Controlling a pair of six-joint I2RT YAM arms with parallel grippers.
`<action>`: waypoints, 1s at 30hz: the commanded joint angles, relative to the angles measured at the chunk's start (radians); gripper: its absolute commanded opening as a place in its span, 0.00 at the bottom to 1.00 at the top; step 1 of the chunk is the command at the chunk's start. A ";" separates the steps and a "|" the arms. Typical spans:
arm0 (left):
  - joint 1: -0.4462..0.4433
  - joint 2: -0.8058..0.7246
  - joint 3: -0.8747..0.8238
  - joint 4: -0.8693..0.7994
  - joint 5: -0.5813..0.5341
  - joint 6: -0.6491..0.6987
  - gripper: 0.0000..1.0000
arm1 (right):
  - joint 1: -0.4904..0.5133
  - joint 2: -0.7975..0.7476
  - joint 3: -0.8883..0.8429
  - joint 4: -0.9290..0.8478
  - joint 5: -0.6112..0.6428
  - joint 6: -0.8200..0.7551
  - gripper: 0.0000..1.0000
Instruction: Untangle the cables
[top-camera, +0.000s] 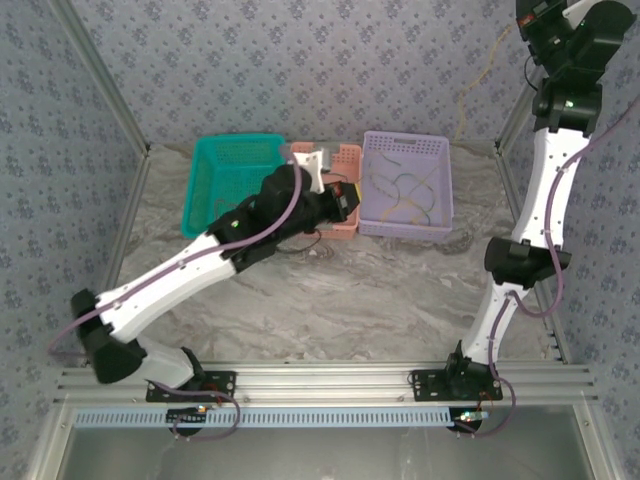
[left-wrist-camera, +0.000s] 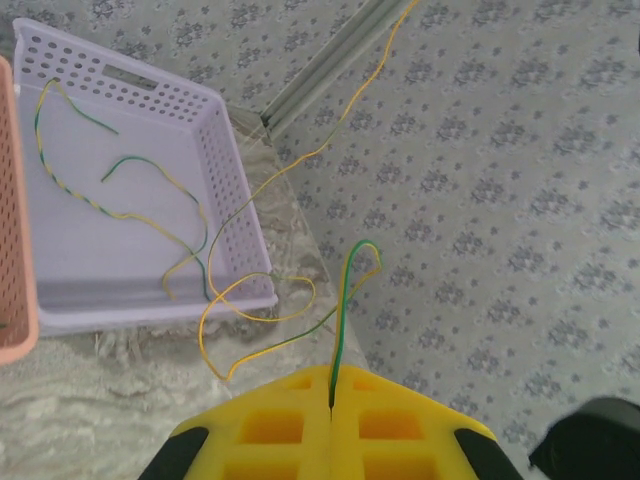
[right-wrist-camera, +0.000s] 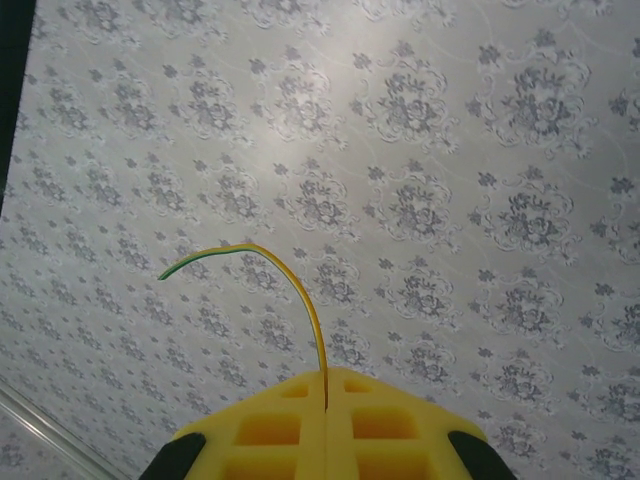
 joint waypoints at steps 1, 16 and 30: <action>0.049 0.105 0.093 0.064 0.102 0.022 0.00 | 0.004 0.024 0.028 0.045 -0.041 0.003 0.00; 0.115 0.682 0.468 0.081 0.228 -0.008 0.00 | 0.130 0.011 -0.193 -0.199 0.120 -0.387 0.00; 0.127 0.987 0.881 -0.275 0.125 0.066 0.51 | 0.210 0.045 -0.576 -0.233 0.298 -0.441 0.00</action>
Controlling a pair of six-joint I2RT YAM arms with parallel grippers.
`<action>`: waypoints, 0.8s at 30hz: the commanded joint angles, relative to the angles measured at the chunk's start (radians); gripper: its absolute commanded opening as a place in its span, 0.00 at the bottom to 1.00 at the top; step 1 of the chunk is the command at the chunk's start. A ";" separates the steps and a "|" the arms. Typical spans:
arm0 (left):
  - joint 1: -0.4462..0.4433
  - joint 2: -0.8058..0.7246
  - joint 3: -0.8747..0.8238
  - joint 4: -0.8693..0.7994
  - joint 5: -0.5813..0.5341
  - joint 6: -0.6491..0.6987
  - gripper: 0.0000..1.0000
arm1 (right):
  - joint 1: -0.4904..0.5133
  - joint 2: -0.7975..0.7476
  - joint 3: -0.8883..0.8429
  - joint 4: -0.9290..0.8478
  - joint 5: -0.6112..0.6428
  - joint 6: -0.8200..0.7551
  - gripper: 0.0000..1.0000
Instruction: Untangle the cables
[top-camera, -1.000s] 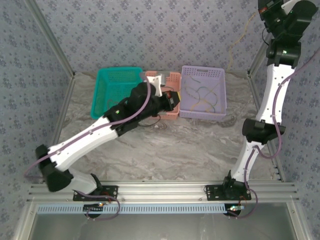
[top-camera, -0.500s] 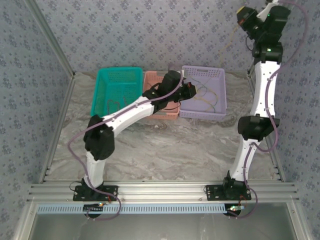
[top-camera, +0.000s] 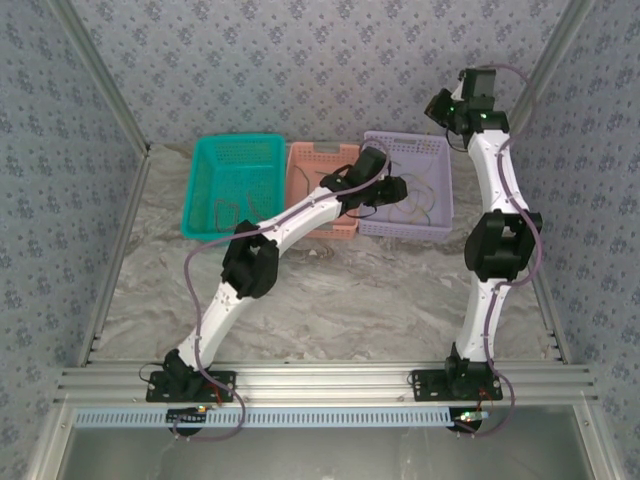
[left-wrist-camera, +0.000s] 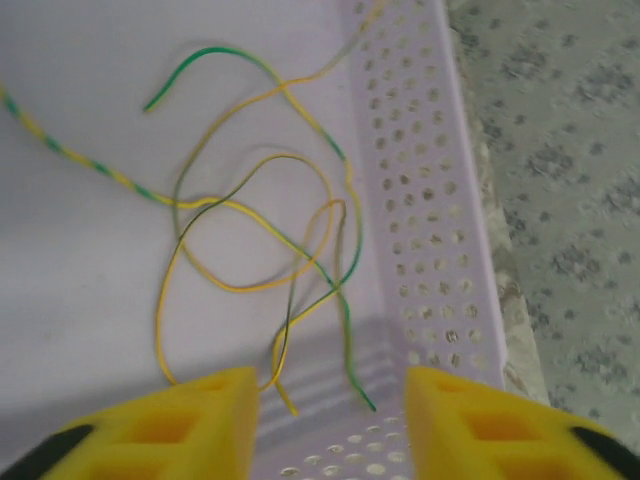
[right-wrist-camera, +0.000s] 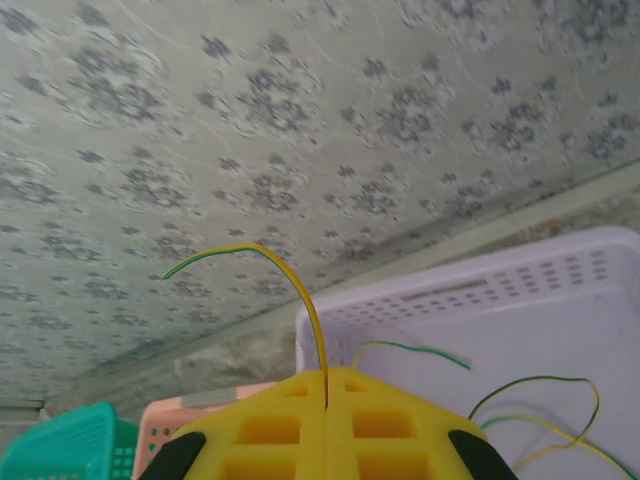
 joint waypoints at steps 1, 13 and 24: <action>-0.004 -0.035 0.055 -0.104 -0.059 0.039 0.53 | -0.002 0.029 -0.015 -0.021 0.052 -0.012 0.00; -0.036 -0.415 -0.253 -0.021 -0.286 0.084 0.60 | 0.043 0.137 -0.032 -0.117 0.091 -0.020 0.00; 0.032 -0.737 -0.671 0.105 -0.259 0.048 0.59 | 0.084 0.157 -0.072 -0.197 0.121 -0.009 0.00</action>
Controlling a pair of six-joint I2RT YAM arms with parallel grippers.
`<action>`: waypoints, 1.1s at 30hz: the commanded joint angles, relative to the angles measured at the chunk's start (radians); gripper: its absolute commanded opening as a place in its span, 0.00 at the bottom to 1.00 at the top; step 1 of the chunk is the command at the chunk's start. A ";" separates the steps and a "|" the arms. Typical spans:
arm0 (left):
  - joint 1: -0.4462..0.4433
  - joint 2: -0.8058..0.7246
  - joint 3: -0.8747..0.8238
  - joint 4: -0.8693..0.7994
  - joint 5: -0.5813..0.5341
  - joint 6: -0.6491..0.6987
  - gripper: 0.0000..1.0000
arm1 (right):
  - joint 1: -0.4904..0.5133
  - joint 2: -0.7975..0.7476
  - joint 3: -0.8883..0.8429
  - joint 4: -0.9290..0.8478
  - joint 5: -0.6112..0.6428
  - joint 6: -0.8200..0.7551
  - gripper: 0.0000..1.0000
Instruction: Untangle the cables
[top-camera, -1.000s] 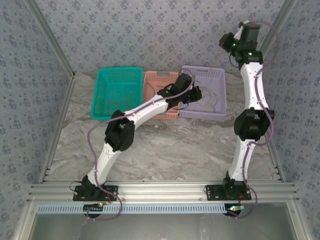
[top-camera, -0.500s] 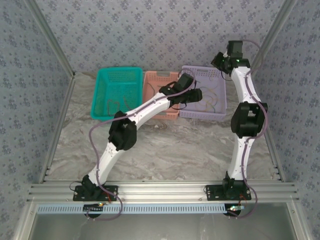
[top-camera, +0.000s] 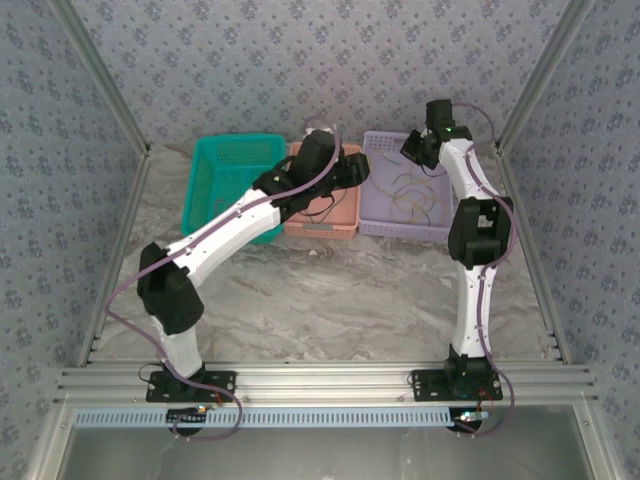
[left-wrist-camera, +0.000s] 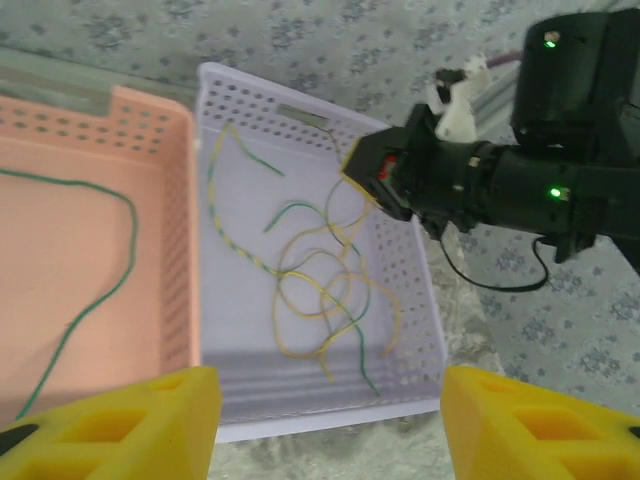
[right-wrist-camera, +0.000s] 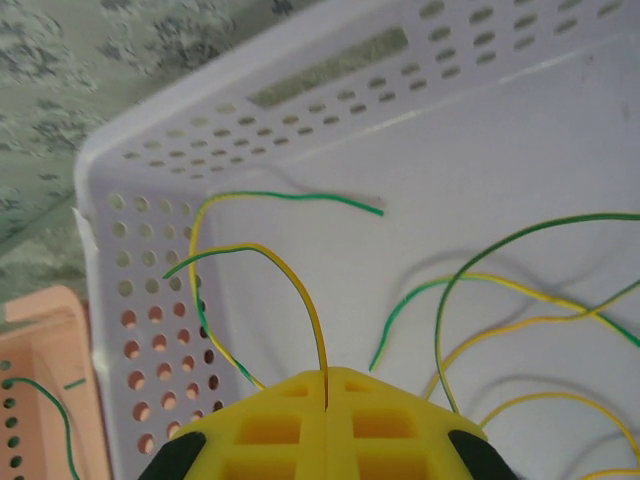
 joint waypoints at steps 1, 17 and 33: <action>0.008 -0.083 -0.112 0.054 -0.007 -0.015 0.59 | 0.011 -0.052 -0.071 -0.025 0.052 -0.007 0.03; 0.144 -0.620 -0.551 -0.105 0.055 -0.015 0.76 | 0.028 -0.555 -0.450 0.023 0.257 -0.043 0.68; 0.282 -1.052 -0.882 -0.538 -0.673 0.033 0.99 | 0.230 -1.505 -1.301 0.128 0.812 -0.097 0.99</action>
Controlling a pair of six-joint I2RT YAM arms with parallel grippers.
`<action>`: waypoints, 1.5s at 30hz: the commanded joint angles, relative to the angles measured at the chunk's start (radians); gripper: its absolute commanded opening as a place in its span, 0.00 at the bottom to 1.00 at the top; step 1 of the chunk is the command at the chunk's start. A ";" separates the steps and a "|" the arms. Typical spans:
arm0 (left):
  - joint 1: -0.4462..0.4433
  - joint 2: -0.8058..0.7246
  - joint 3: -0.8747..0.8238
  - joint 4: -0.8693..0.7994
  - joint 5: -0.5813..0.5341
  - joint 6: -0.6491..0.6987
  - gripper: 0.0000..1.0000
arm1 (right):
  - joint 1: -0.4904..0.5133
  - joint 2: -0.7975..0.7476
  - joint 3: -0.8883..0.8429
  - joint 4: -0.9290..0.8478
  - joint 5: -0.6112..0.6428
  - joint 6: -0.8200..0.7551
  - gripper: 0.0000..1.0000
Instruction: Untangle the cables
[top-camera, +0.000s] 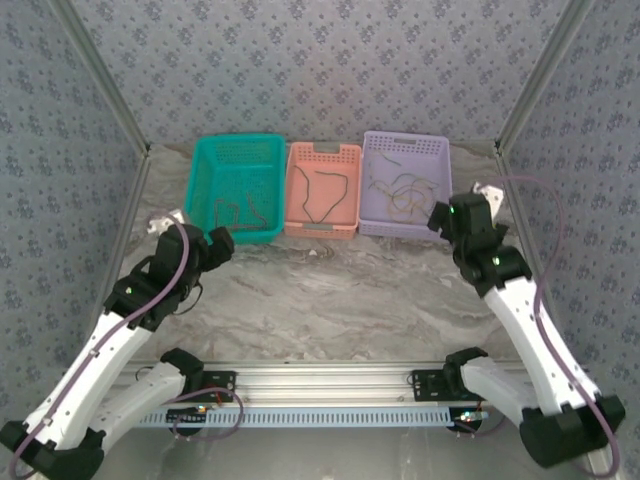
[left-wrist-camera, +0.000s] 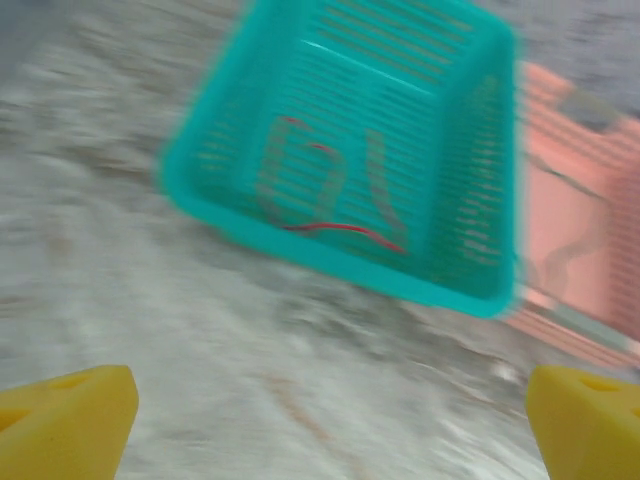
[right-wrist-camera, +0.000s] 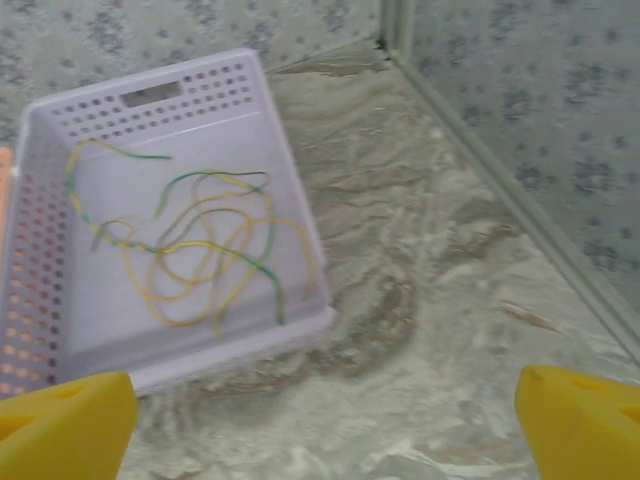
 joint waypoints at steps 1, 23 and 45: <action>0.009 -0.037 -0.095 -0.044 -0.303 0.080 0.99 | -0.015 -0.129 -0.127 0.108 0.032 -0.079 0.99; 0.408 0.529 -0.611 1.585 0.156 0.711 0.99 | -0.242 0.328 -0.651 1.262 -0.199 -0.415 0.99; 0.527 0.773 -0.511 1.636 0.349 0.656 0.99 | -0.291 0.627 -0.565 1.441 -0.404 -0.461 0.99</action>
